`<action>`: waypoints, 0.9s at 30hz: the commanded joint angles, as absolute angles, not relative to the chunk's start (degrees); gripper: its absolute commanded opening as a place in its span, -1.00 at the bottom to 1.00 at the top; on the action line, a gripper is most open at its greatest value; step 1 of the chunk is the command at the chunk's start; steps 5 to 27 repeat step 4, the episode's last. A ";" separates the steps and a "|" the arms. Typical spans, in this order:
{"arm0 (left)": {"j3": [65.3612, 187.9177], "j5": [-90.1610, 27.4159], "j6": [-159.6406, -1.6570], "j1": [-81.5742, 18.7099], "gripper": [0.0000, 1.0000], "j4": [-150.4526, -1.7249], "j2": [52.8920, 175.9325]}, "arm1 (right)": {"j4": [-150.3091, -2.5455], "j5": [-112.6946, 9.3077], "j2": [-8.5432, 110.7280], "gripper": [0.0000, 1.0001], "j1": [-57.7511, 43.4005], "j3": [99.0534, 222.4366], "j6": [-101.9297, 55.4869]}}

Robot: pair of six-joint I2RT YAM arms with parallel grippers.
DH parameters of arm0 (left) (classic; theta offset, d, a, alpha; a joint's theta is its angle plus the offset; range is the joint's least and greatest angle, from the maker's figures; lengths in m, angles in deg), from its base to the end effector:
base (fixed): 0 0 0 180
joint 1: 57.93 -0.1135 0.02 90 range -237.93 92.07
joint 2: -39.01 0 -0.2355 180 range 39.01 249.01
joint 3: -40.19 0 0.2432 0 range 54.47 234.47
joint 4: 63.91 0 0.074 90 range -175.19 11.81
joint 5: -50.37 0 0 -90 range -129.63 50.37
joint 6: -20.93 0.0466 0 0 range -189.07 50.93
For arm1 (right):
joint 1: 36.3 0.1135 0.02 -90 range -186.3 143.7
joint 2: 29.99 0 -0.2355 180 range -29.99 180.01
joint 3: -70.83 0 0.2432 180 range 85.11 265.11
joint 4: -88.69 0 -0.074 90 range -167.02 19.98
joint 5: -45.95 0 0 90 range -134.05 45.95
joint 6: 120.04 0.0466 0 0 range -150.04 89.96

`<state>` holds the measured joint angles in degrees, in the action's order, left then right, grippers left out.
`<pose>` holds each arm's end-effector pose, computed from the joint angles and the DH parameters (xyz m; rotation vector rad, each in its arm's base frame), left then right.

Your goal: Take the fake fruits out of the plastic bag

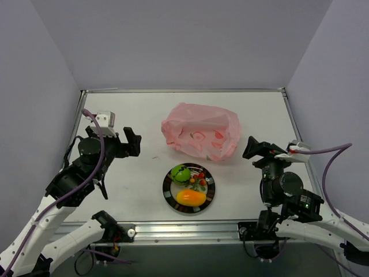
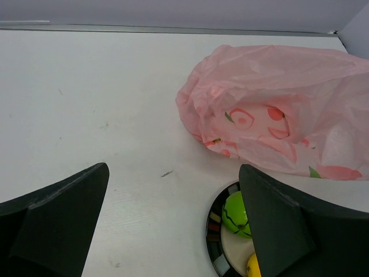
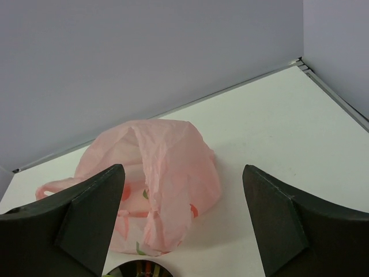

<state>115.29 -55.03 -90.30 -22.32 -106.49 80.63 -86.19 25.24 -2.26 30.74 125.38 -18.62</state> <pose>0.1407 -0.0856 0.3853 0.0188 1.7497 -0.4986 0.0841 0.0867 0.3663 0.4420 1.3832 0.4039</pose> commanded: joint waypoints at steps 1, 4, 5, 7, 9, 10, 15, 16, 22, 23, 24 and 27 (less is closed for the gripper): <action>115.91 -54.49 -88.84 -22.69 0.88 -106.14 79.70 | -87.31 27.67 -0.55 0.57 30.32 125.71 -17.91; 115.73 -54.40 -89.63 -22.69 0.88 -105.18 78.74 | -87.39 27.67 0.68 0.59 30.32 126.85 -17.91; 115.73 -54.40 -89.63 -22.69 0.88 -105.18 78.74 | -87.39 27.67 0.68 0.59 30.32 126.85 -17.91; 115.73 -54.40 -89.63 -22.69 0.88 -105.18 78.74 | -87.39 27.67 0.68 0.59 30.32 126.85 -17.91; 115.73 -54.40 -89.63 -22.69 0.88 -105.18 78.74 | -87.39 27.67 0.68 0.59 30.32 126.85 -17.91; 115.73 -54.40 -89.63 -22.69 0.88 -105.18 78.74 | -87.39 27.67 0.68 0.59 30.32 126.85 -17.91; 115.73 -54.40 -89.63 -22.69 0.88 -105.18 78.74 | -87.39 27.67 0.68 0.59 30.32 126.85 -17.91; 115.73 -54.40 -89.63 -22.69 0.88 -105.18 78.74 | -87.39 27.67 0.68 0.59 30.32 126.85 -17.91; 115.73 -54.40 -89.63 -22.69 0.88 -105.18 78.74 | -87.39 27.67 0.68 0.59 30.32 126.85 -17.91; 115.73 -54.40 -89.63 -22.69 0.88 -105.18 78.74 | -87.39 27.67 0.68 0.59 30.32 126.85 -17.91; 115.73 -54.40 -89.63 -22.69 0.88 -105.18 78.74 | -87.39 27.67 0.68 0.59 30.32 126.85 -17.91; 115.73 -54.40 -89.63 -22.69 0.88 -105.18 78.74 | -87.39 27.67 0.68 0.59 30.32 126.85 -17.91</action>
